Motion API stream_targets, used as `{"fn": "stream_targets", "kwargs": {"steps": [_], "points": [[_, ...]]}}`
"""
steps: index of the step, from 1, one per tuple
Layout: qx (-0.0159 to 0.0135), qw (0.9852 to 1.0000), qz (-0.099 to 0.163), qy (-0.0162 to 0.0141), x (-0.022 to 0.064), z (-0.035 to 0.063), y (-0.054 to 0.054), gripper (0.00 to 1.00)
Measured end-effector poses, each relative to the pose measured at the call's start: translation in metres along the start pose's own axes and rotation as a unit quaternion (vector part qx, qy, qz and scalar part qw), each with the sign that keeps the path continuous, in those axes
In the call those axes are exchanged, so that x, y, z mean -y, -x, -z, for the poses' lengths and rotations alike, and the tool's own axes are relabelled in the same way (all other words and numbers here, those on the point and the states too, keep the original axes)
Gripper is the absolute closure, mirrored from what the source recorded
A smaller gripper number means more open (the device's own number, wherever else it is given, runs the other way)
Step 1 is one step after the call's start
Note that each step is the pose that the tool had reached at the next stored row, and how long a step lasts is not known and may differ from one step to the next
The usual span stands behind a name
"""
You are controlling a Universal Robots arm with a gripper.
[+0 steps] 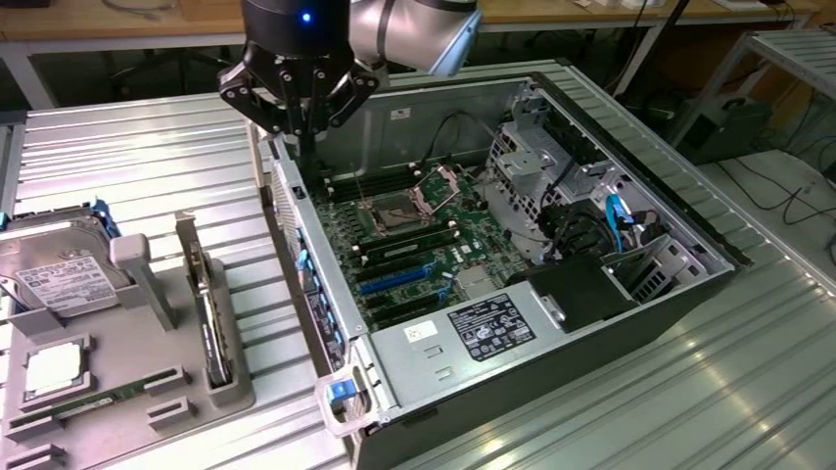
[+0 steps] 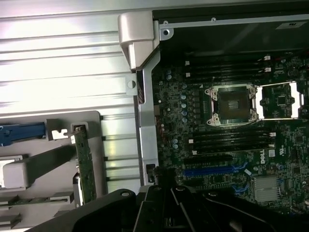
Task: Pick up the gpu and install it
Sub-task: 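Reach for the gpu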
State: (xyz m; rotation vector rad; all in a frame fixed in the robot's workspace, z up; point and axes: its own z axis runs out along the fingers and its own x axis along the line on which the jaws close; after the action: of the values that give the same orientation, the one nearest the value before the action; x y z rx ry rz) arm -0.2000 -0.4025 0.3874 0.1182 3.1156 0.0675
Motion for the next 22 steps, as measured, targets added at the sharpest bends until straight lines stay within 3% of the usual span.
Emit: {"fn": "stream_targets", "kwargs": {"steps": [22], "points": [[-0.0006, 1.0000, 0.000, -0.0001, 0.0042, 0.0005, -0.017, 0.89]]}}
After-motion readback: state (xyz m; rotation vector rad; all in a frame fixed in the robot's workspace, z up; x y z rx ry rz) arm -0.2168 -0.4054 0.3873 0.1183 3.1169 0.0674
